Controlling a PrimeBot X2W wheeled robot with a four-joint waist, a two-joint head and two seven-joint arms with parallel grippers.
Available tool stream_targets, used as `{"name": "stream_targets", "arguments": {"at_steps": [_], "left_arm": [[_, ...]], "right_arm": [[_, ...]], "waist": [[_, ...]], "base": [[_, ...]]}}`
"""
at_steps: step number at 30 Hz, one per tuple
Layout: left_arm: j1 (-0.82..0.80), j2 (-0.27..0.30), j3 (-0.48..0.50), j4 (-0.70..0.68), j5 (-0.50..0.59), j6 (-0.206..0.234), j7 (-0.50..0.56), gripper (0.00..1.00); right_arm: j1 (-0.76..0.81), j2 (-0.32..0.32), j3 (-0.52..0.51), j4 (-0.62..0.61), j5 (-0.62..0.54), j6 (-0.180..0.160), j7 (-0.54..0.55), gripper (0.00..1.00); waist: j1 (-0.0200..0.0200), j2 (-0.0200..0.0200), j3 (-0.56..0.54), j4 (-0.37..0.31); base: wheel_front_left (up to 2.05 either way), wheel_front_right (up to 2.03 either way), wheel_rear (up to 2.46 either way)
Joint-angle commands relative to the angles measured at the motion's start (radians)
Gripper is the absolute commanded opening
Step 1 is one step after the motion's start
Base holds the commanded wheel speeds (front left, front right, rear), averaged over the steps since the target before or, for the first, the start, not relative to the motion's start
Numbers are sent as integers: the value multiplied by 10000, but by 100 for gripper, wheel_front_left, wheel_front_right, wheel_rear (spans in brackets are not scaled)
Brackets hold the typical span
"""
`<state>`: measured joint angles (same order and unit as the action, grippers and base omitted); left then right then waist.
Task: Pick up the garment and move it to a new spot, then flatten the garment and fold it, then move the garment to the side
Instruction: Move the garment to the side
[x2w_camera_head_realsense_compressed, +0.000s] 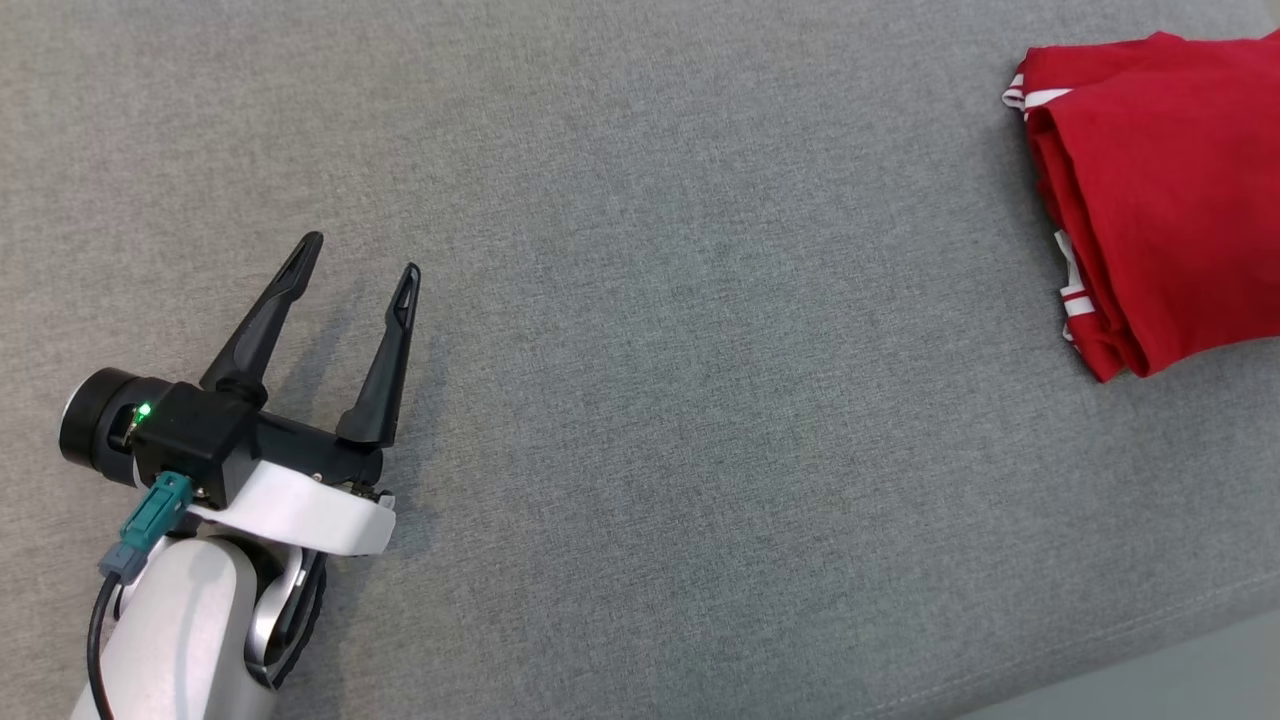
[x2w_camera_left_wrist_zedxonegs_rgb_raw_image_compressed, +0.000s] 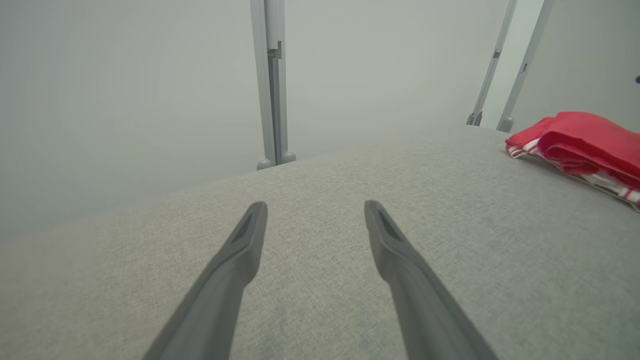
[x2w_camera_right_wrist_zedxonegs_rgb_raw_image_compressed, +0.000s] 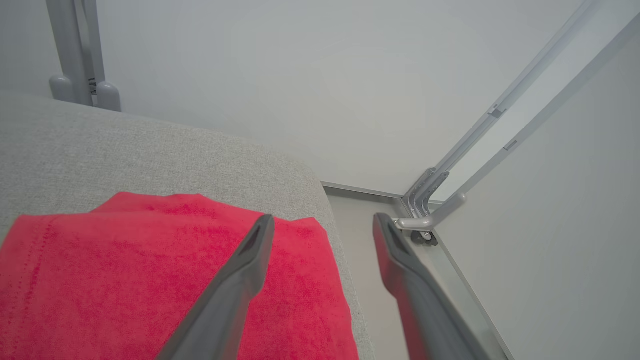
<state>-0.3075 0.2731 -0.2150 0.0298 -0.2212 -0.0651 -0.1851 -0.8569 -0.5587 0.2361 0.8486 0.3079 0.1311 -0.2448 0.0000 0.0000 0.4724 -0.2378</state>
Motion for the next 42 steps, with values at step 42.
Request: {"name": "stream_targets", "arguments": {"at_steps": [42], "left_arm": [[3433, -301, 827, 399, -670, 1575, -53, 100]], "right_arm": [[8333, 4833, -2278, -7980, -1627, -6, 1745, 100]], "waist": [[0, 0, -5043, 2489]], "base": [[0, 0, 0]]}}
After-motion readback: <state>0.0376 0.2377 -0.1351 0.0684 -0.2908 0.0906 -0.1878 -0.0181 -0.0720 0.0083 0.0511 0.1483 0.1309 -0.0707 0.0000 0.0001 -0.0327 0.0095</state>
